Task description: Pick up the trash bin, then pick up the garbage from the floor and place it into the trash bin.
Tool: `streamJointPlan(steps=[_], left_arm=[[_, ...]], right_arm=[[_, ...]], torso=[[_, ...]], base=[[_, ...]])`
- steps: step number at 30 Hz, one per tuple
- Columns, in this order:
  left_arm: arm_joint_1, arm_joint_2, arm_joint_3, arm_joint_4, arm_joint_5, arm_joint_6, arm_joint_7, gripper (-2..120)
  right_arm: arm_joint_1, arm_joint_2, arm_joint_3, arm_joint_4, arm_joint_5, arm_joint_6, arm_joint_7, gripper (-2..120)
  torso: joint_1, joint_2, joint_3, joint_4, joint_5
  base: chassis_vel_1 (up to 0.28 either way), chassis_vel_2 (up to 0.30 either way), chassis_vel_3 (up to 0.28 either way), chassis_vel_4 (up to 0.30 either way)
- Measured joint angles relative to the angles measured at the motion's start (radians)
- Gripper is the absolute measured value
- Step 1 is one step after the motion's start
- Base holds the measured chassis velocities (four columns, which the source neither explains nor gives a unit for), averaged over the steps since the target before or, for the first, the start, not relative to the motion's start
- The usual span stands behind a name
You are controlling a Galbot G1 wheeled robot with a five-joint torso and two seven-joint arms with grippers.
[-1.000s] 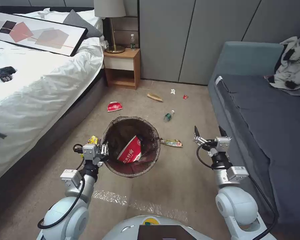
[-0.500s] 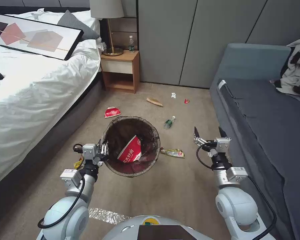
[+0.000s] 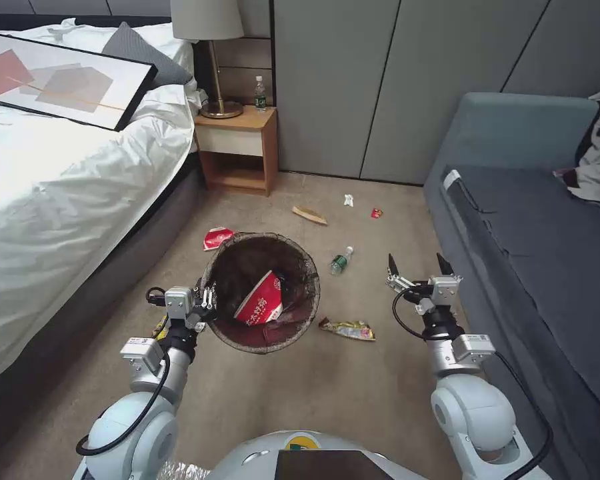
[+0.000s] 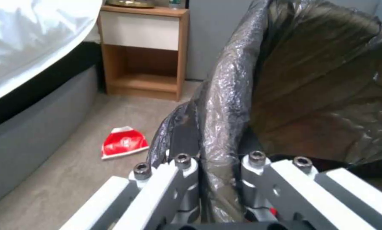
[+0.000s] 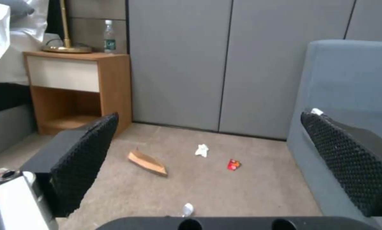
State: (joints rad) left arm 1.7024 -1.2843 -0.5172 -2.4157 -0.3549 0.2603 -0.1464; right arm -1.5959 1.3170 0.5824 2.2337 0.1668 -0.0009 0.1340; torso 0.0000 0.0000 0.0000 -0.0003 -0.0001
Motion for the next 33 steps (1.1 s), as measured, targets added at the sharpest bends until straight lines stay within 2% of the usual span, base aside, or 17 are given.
streamJointPlan(steps=[11, 17, 19, 20, 21, 24, 25, 28, 33], left_arm=[[0.001, 0.0, -0.002, 0.0, -0.001, -0.004, 0.003, 7], [0.004, 0.004, -0.009, -0.007, -0.003, -0.002, -0.003, 7], [0.006, 0.005, -0.013, -0.01, -0.006, 0.005, -0.009, 7], [0.006, 0.005, -0.013, -0.01, -0.006, 0.005, -0.009, 7], [0.007, 0.005, -0.013, -0.011, -0.007, 0.007, -0.01, 7], [0.008, 0.007, -0.017, -0.017, -0.011, 0.012, -0.01, 7], [0.008, 0.007, -0.017, -0.017, -0.011, 0.012, -0.01, 7], [0.009, 0.007, -0.025, -0.02, -0.014, 0.015, -0.01, 7], [0.011, 0.006, -0.027, -0.02, -0.015, 0.015, -0.009, 7]], right_arm=[[-0.004, -0.011, -0.003, 0.001, 0.012, 0.003, -0.024, 100], [-0.066, -0.16, 0.086, -0.03, 0.143, -0.027, -0.206, 100], [-0.091, -0.247, 0.114, -0.068, 0.212, -0.029, -0.286, 100], [-0.091, -0.247, 0.114, -0.068, 0.212, -0.029, -0.286, 100], [-0.101, -0.28, 0.118, -0.083, 0.238, -0.029, -0.312, 100], [-0.121, -0.387, 0.106, -0.13, 0.299, -0.024, -0.369, 100], [-0.121, -0.387, 0.106, -0.13, 0.299, -0.024, -0.369, 100], [-0.113, -0.485, 0.073, -0.185, 0.33, -0.014, -0.429, 100], [-0.017, -0.592, -0.003, -0.275, 0.354, -0.018, -0.518, 100]], torso=[[0.0, 0.0, 0.0, 0.0005, 0.0], [0.0, 0.0, 0.0, -0.0001, 0.0003], [0.0, 0.0, 0.0, 0.0002, 0.0003], [0.0, 0.0, 0.0, 0.0002, 0.0003], [0.0, 0.0, 0.0, 0.0002, 0.0003], [0.0, 0.0, 0.0, 0.0003, 0.0002], [0.0, 0.0, 0.0, 0.0003, 0.0002], [0.0, 0.0, 0.0, -0.0001, 0.0003], [0.0, 0.0, 0.0, 0.0003, 0.0002]], base=[[-0.12, 0.137, 0.127, -0.128], [-0.023, 0.012, 0.025, -0.017], [0.0, 0.0, 0.0, 0.0], [0.0, 0.0, 0.0, 0.0], [0.0, 0.0, 0.0, 0.0], [0.0, 0.0, 0.0, 0.0], [0.0, 0.0, 0.0, 0.0], [0.0, 0.0, 0.0, 0.0], [0.0, 0.0, 0.0, 0.0]])
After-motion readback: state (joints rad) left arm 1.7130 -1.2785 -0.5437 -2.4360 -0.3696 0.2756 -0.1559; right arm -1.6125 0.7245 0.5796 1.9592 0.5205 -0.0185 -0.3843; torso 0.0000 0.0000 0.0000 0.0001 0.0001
